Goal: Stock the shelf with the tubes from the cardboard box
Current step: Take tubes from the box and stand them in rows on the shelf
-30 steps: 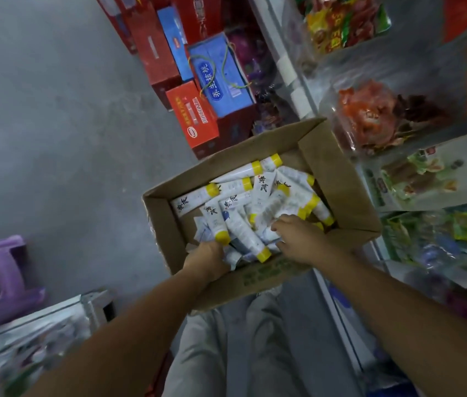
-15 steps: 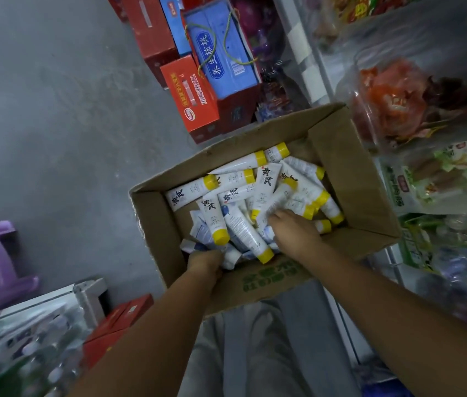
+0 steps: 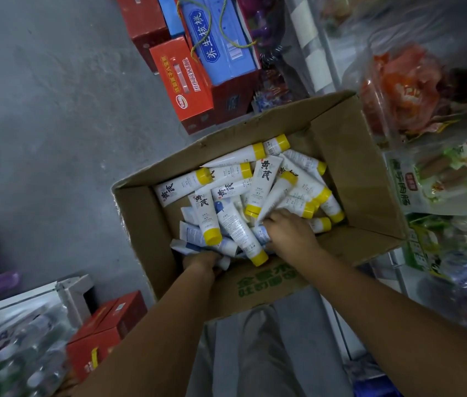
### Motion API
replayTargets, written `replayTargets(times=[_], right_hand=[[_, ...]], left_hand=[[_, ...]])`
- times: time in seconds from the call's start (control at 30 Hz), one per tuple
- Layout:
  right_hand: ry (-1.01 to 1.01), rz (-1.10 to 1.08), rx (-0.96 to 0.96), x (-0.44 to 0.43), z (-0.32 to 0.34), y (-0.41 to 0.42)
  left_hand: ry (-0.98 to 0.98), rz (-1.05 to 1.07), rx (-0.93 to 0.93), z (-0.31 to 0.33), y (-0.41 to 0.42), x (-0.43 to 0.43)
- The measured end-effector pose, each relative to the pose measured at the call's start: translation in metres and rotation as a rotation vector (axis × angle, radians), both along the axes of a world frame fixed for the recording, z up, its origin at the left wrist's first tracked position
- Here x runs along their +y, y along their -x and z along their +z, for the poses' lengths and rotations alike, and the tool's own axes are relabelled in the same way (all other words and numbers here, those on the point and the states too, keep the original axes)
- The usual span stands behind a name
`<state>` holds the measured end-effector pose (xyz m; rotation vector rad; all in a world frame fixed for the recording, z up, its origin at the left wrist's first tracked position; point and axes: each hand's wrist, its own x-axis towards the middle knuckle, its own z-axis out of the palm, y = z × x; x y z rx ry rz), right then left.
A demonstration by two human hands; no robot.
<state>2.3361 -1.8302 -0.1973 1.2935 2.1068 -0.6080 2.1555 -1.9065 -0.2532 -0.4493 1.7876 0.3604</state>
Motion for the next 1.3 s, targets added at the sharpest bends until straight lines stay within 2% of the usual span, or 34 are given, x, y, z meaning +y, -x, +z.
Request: replayTargets(times=[0.1, 0.23, 0.47, 0.6, 0.7, 0.83, 0.9, 1.03, 1.3], right_hand=[[-0.088, 0.003, -0.043, -0.001, 0.001, 0.005], [-0.069, -0.038, -0.061, -0.003, 0.005, 0.005], [-0.003, -0.079, -0.195, 0.02, 0.057, -0.002], [0.004, -0.164, -0.194, 0.033, 0.091, -0.017], [-0.044, -0.314, -0.093, 0.036, 0.115, -0.029], [0.027, -0.742, 0.209, 0.04, 0.144, -0.038], [0.044, -0.87, 0.341, 0.044, 0.159, -0.038], [0.052, -1.004, 0.526, 0.05, 0.203, -0.037], [-0.021, -1.158, 0.728, 0.047, 0.293, -0.053]], left_hand=[[0.026, -0.036, 0.032, 0.001, 0.002, 0.002], [0.021, -0.035, 0.034, 0.009, 0.003, 0.004], [0.0, -0.055, -0.087, 0.069, 0.012, 0.026], [0.004, -0.145, -0.042, 0.104, 0.021, 0.044], [-0.062, -0.177, -0.059, 0.133, 0.033, 0.057], [-0.175, -0.283, -0.175, 0.171, 0.052, 0.065], [-0.257, -0.337, -0.193, 0.191, 0.06, 0.07], [-0.451, -0.471, -0.261, 0.235, 0.071, 0.087], [-0.789, -0.694, -0.328, 0.325, 0.068, 0.126]])
